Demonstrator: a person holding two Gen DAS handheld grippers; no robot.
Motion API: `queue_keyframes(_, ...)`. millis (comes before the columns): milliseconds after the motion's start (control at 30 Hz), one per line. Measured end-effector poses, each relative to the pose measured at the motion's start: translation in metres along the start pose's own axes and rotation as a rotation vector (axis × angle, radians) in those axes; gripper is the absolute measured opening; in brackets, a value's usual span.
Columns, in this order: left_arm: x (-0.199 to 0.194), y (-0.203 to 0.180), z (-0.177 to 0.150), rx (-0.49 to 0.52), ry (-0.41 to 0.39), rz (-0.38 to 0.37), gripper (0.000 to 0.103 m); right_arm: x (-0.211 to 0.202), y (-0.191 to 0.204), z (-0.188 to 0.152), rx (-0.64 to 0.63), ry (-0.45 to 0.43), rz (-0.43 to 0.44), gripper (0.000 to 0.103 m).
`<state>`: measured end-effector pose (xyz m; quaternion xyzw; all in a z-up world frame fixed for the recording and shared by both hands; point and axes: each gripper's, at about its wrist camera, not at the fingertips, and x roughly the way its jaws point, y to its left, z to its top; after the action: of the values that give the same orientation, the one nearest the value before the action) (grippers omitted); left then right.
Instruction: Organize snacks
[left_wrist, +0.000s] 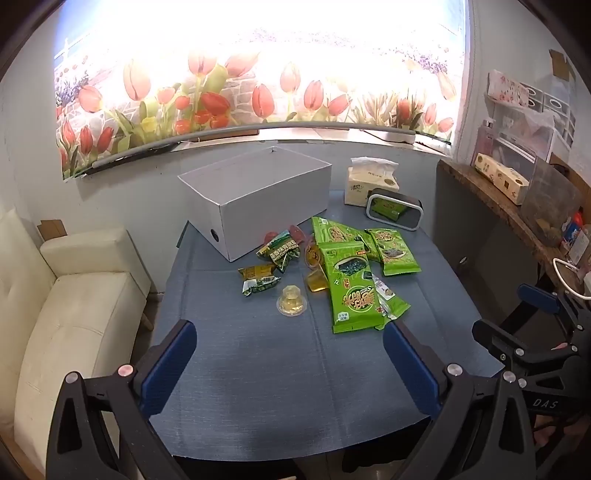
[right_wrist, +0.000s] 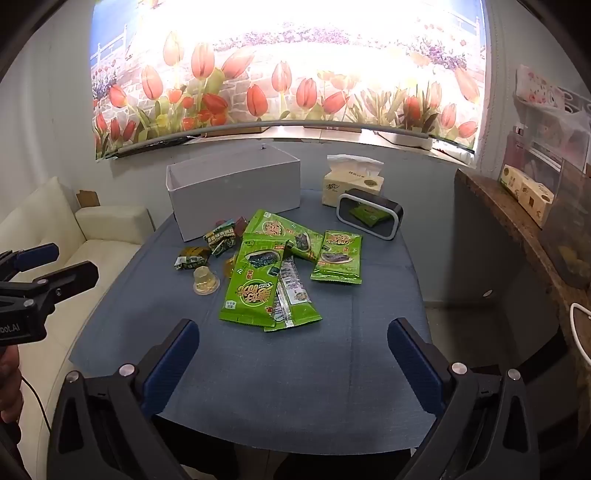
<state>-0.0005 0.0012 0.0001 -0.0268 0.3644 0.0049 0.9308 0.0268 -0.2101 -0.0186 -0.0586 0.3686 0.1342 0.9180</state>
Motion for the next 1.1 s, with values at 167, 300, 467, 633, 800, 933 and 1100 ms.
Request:
queue_keyframes(167, 0.0000, -0.0009, 0.0016, 0.014, 0.002, 0.011, 0.103, 0.0003, 0.0006, 0.0005, -0.005, 0.001, -0.004, 0.103)
queue_keyframes(300, 0.0009, -0.0002, 0.0023, 0.012, 0.007, -0.001, 0.103, -0.0008, 0.0005, 0.0003, -0.004, -0.002, -0.003, 0.103)
queue_keyframes(467, -0.0017, 0.0002, 0.0039, 0.007, 0.006, 0.001, 0.103, 0.0006, 0.0028, 0.0021, -0.005, -0.005, -0.001, 0.103)
queue_keyframes(633, -0.0016, 0.0001, 0.0050, 0.006, 0.005, -0.002, 0.103, -0.0002, 0.0019, 0.0015, -0.007, -0.005, -0.002, 0.103)
queue_keyframes(800, -0.0018, 0.0003, 0.0039, 0.006, 0.006, 0.000, 0.103, 0.0000, 0.0031, 0.0021, -0.009, -0.005, -0.005, 0.103)
queue_keyframes(933, -0.0017, 0.0006, 0.0032, 0.006, 0.005, 0.002, 0.103, 0.0000, 0.0022, 0.0020, -0.010, -0.007, -0.007, 0.103)
queue_keyframes(1100, -0.0020, 0.0009, 0.0036, 0.004, 0.004, -0.002, 0.103, -0.0022, -0.0002, 0.0024, -0.008, -0.013, -0.007, 0.103)
